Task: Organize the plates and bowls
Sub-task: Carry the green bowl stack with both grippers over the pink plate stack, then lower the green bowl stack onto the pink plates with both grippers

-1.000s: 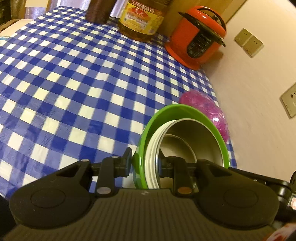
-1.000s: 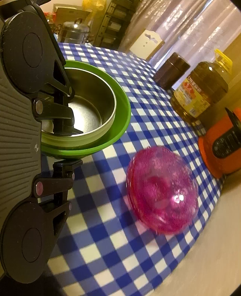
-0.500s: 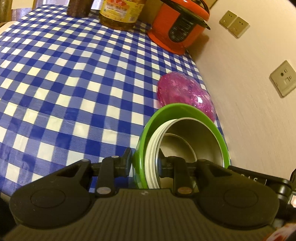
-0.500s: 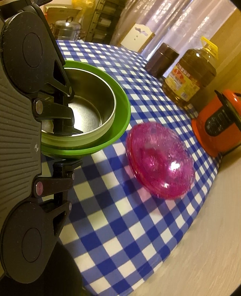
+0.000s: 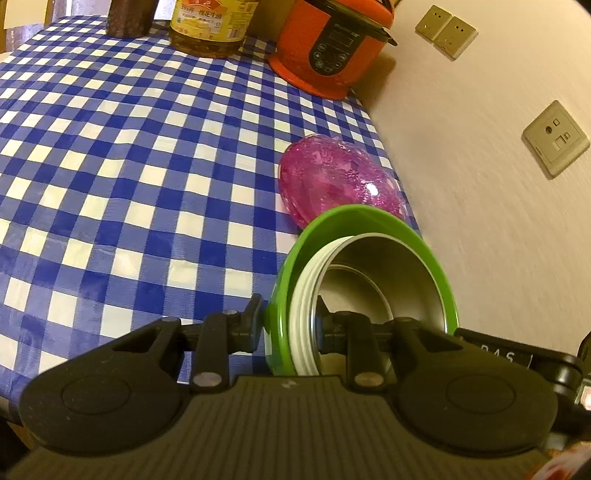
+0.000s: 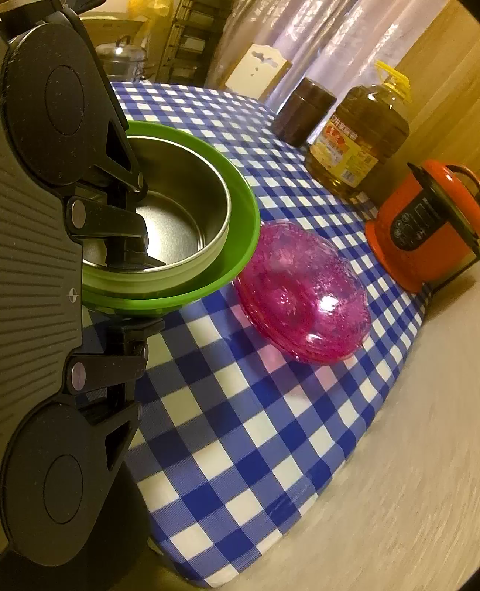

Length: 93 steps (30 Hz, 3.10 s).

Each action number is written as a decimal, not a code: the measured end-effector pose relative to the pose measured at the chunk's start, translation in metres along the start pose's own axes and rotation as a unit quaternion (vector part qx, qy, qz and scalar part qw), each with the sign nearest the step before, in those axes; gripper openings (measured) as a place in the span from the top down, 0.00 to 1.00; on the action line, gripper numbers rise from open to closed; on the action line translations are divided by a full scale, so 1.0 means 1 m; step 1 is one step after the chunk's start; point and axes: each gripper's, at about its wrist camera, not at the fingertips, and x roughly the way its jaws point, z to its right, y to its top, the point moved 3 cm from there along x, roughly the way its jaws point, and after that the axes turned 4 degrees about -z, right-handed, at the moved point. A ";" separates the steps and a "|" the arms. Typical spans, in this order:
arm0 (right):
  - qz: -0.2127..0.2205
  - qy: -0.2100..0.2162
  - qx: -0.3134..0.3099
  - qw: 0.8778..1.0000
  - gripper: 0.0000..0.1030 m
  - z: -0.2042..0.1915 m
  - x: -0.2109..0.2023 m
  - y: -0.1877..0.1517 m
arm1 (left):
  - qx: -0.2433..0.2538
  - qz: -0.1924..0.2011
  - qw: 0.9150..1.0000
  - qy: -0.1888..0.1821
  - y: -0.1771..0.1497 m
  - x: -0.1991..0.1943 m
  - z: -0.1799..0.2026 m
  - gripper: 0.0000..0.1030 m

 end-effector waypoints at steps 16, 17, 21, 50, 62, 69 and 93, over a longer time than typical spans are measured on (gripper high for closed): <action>0.018 -0.008 0.012 1.000 0.75 0.011 -0.016 0.015 | 0.016 -0.001 1.000 -0.012 0.015 0.010 0.027 0.77; 0.019 -0.009 0.012 1.000 0.75 0.011 -0.017 0.017 | 0.017 -0.002 1.000 -0.013 0.016 0.011 0.030 0.77; 0.024 -0.013 0.010 1.000 0.75 0.013 -0.020 0.025 | 0.017 -0.002 1.000 -0.019 0.023 0.015 0.036 0.77; 0.020 -0.020 -0.018 0.999 0.75 0.003 0.021 0.120 | 0.000 -0.007 1.000 -0.023 0.102 0.071 0.048 0.77; 0.007 -0.028 -0.019 0.999 0.75 0.011 0.048 0.140 | -0.014 -0.026 0.999 -0.023 0.116 0.100 0.042 0.77; 0.002 -0.030 -0.019 0.999 0.75 0.013 0.058 0.144 | -0.016 -0.032 0.999 -0.019 0.121 0.112 0.039 0.77; -0.021 -0.041 -0.019 0.999 0.75 0.010 0.088 0.159 | -0.033 -0.049 0.998 -0.012 0.134 0.141 0.027 0.77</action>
